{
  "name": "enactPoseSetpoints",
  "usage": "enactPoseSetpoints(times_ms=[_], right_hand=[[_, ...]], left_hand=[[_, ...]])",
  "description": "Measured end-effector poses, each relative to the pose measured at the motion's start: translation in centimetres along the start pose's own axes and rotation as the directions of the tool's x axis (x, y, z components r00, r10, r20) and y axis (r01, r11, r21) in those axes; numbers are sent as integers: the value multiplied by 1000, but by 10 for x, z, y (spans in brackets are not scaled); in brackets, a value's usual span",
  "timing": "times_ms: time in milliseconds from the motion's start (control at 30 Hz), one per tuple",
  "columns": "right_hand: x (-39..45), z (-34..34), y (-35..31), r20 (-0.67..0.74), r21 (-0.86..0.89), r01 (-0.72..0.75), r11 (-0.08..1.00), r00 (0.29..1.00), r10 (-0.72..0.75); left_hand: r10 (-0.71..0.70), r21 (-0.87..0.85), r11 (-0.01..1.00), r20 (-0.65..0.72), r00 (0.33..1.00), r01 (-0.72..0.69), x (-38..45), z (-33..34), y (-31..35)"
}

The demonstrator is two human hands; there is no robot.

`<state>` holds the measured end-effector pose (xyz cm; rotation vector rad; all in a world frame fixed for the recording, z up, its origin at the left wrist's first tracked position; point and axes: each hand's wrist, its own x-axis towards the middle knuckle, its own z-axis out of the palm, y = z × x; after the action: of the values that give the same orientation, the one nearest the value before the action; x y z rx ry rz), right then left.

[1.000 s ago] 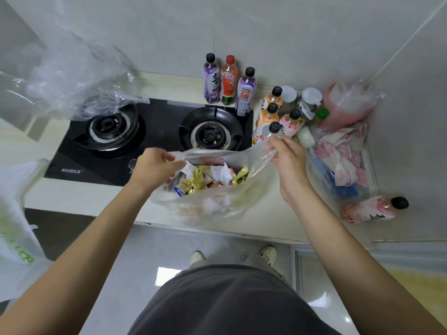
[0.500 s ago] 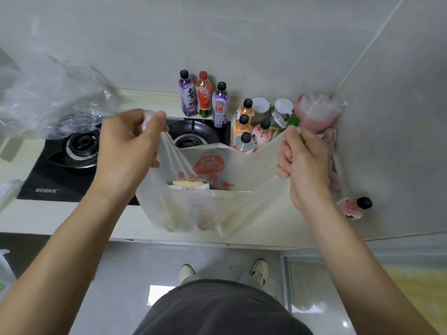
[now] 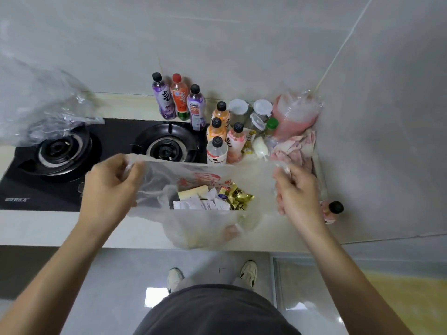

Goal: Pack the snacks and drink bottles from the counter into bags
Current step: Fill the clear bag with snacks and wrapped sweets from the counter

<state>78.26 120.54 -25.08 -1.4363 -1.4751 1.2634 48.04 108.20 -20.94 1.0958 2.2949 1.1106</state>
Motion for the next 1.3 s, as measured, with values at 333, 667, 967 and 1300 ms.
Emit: enactPoseSetpoints(times_ms=[333,667,967,1300], right_hand=[[-5,-16,57,-150,-383,135,914,967,-205],[24,8,91,488,-509,685,521,728,-481],[28,23,126,809,-310,858,410,465,-359],[40,17,126,854,-272,903,333,386,-349]], left_hand=[[248,330,924,-136,959,-192,-17,36,-13],[472,397,686,395,788,-610,-8,66,-69],[324,363,566,727,605,-740,-22,90,-114],[378,382,462,731,568,-800,-19,118,-109]])
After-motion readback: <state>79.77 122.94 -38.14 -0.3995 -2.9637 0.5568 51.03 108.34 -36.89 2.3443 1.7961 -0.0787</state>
